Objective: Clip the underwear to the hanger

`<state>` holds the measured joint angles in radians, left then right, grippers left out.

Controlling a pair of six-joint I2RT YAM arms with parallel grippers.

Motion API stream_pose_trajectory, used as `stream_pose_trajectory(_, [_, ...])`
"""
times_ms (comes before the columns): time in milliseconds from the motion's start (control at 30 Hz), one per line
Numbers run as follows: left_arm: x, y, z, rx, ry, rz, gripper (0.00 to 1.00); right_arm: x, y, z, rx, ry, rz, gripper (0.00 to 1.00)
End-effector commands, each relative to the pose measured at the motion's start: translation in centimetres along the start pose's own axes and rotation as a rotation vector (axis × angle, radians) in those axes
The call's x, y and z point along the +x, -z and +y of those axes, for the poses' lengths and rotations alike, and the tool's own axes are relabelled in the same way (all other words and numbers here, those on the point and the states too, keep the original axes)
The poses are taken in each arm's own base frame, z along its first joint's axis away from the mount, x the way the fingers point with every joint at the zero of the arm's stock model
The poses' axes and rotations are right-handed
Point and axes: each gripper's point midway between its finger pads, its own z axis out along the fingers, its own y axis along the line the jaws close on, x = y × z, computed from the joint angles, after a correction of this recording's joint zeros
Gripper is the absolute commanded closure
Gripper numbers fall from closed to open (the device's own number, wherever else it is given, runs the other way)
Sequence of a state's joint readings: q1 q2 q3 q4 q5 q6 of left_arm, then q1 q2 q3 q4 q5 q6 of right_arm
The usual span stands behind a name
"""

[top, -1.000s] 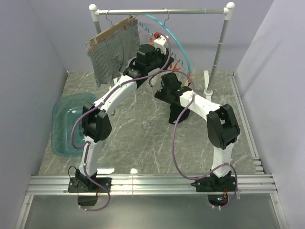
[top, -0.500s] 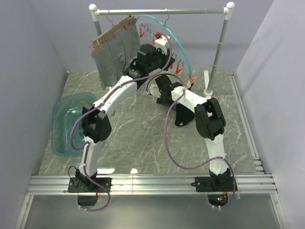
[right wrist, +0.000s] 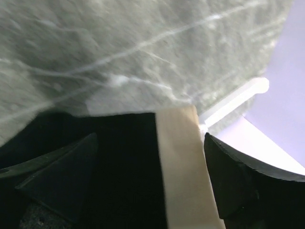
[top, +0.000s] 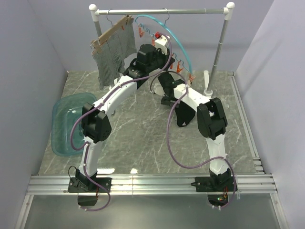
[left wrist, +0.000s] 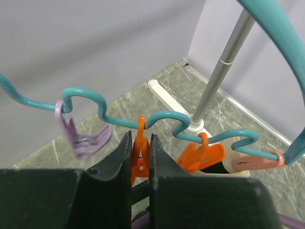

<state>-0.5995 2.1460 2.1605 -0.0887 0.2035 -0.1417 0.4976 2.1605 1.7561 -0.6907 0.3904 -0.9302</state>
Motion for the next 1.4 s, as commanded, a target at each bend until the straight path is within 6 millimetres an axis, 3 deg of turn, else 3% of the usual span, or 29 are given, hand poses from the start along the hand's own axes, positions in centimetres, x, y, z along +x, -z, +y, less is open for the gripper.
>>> stream_pose_trajectory(0, [-6.4, 2.1, -1.9, 0.022, -0.036, -0.128, 1.0, -0.1, 3.1, -3.9, 0.09, 0.008, 0.018, 0.01])
stream_pose_trajectory(200, [-6.4, 2.0, -2.1, 0.012, -0.044, -0.127, 1.0, 1.8, 3.3, -3.6, 0.075, 0.066, 0.11, 0.0])
stream_pose_trajectory(400, [-6.0, 1.8, -2.2, 0.008, -0.052, -0.115, 1.0, 3.5, 3.5, -2.0, -0.041, 0.121, 0.197, 0.0])
stream_pose_trajectory(467, [-6.1, 1.7, -2.5, 0.01, -0.054, -0.118, 1.0, 4.1, 3.1, -1.3, -0.074, 0.141, 0.229, 0.05])
stream_pose_trajectory(500, [-6.1, 1.7, -2.5, 0.01, -0.055, -0.118, 1.0, 4.3, 3.0, -1.3, -0.078, 0.14, 0.234, 0.1])
stream_pose_trajectory(633, [-6.2, 1.7, -2.6, 0.008, -0.063, -0.119, 1.0, 4.8, 2.8, -0.7, -0.131, 0.135, 0.249, 0.55])
stream_pose_trajectory(667, [-6.1, 1.7, -2.6, 0.008, -0.061, -0.118, 1.0, 4.8, 2.8, -0.6, -0.139, 0.136, 0.252, 0.6])
stream_pose_trajectory(767, [-6.1, 1.6, -2.8, 0.009, -0.06, -0.118, 1.0, 4.6, 3.2, -0.8, -0.149, 0.127, 0.233, 1.0])
stream_pose_trajectory(900, [-5.8, 1.5, -2.6, 0.003, -0.055, -0.109, 1.0, 3.7, 4.5, -1.2, -0.131, 0.107, 0.133, 1.0])
stream_pose_trajectory(933, [-5.8, 1.5, -2.8, 0.005, -0.049, -0.111, 1.0, 3.0, 5.7, -2.6, -0.069, 0.091, 0.068, 1.0])
stream_pose_trajectory(1000, [-5.6, 1.4, -2.8, 0.006, -0.044, -0.105, 1.0, 2.8, 5.9, -1.6, -0.085, 0.106, 0.005, 1.0])
stream_pose_trajectory(1033, [-5.5, 1.3, -2.8, 0.007, -0.04, -0.1, 1.0, 2.1, 7.4, -3.1, -0.013, 0.086, -0.067, 1.0])
stream_pose_trajectory(1067, [-5.5, 1.3, -2.7, 0.005, -0.036, -0.098, 1.0, 2.0, 7.9, -3.1, -0.006, 0.089, -0.097, 1.0])
stream_pose_trajectory(1100, [-5.5, 1.3, -2.8, 0.007, -0.035, -0.1, 1.0, 1.9, 7.5, -1.7, -0.037, 0.102, -0.129, 1.0])
stream_pose_trajectory(1133, [-5.4, 1.2, -2.7, 0.004, -0.03, -0.097, 1.0, 1.3, 9.0, -3.1, 0.033, 0.081, -0.194, 1.0])
stream_pose_trajectory(1367, [-5.3, 1.2, -2.7, 0.004, -0.02, -0.093, 1.0, 0.0, 11.6, -1.9, 0.115, 0.098, -0.472, 1.0])
